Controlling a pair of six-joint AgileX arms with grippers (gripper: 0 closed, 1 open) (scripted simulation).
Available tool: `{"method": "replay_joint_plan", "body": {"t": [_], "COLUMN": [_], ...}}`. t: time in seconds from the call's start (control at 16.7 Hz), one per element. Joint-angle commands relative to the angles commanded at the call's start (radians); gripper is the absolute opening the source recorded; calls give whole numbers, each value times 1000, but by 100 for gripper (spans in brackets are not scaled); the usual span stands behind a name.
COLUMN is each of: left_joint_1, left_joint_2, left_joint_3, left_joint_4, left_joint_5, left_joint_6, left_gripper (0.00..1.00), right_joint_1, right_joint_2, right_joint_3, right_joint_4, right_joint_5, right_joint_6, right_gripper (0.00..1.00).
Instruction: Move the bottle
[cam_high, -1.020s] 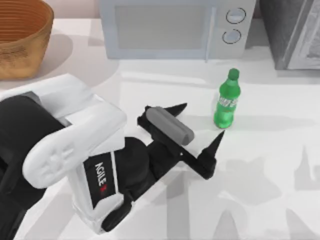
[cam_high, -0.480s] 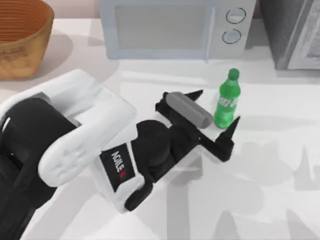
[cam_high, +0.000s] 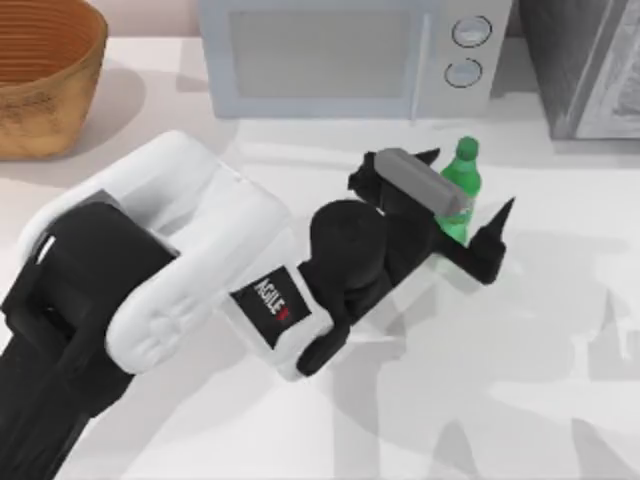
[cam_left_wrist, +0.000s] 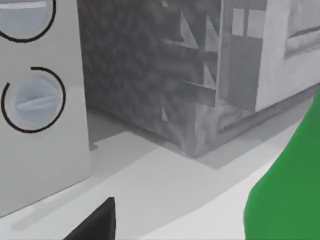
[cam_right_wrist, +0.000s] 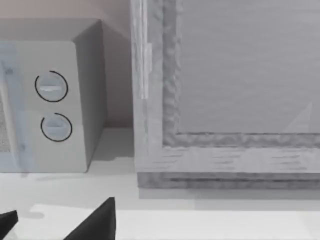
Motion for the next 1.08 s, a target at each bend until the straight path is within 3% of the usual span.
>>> {"method": "replay_joint_plan", "body": {"t": [0.12,0.9,1.08], "left_joint_1": [0,0,0], "left_joint_2": [0,0,0], "left_joint_3": [0,0,0], "left_joint_4": [0,0,0], "left_joint_5": [0,0,0], "left_joint_6": [0,0,0], "left_gripper": [100,2,0], "right_joint_1": [0,0,0], "right_joint_2": [0,0,0], "right_joint_3": [0,0,0], "right_joint_4": [0,0,0], "right_joint_5": [0,0,0], "right_joint_6": [0,0,0], "right_gripper": [100,100,100]}}
